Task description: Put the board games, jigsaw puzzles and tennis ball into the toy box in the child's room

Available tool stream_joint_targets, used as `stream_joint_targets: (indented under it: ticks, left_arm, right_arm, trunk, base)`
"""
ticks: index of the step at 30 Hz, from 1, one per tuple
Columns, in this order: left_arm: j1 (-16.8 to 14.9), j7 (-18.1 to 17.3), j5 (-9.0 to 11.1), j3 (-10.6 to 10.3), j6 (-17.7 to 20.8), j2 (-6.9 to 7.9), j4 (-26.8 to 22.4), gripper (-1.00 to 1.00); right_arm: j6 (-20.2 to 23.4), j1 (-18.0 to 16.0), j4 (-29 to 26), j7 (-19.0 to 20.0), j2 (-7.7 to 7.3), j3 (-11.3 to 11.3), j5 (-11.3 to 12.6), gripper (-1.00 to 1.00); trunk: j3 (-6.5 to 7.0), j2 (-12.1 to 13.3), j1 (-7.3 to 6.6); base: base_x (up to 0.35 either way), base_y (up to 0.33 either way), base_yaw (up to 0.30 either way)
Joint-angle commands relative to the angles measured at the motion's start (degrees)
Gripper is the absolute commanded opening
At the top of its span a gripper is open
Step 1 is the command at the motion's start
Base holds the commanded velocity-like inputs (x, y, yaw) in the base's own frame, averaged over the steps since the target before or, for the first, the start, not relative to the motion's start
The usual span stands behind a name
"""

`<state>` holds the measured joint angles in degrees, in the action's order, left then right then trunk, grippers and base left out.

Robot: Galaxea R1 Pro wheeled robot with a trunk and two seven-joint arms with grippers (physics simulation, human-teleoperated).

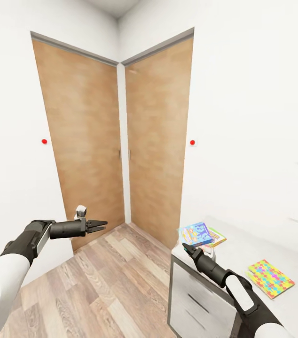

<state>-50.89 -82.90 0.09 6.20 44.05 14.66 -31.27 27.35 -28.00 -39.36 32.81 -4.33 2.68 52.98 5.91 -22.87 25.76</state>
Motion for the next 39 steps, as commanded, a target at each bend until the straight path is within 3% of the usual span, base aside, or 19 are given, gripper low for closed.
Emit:
stream_joint_targets:
  ticks: [1, 39]
  left_arm:
    - [0.0, -0.21, 0.0, 0.04, 0.6, 0.02, -0.02, 1.0]
    - [0.0, -0.16, 0.0, 0.04, 0.6, 0.02, -0.02, 1.0]
  right_arm:
    - [0.51, -0.04, -0.02, 0.06, 0.02, 0.13, 0.53, -1.0]
    - [-0.98, -0.04, -0.09, 0.2, -0.06, 0.13, 0.56, -1.0]
  trunk:
    - [-0.02, -0.05, 0.02]
    - [-0.02, -0.05, 0.02]
  base:
    - [0.0, 0.0, -0.28]
    - [0.022, 0.006, -0.274]
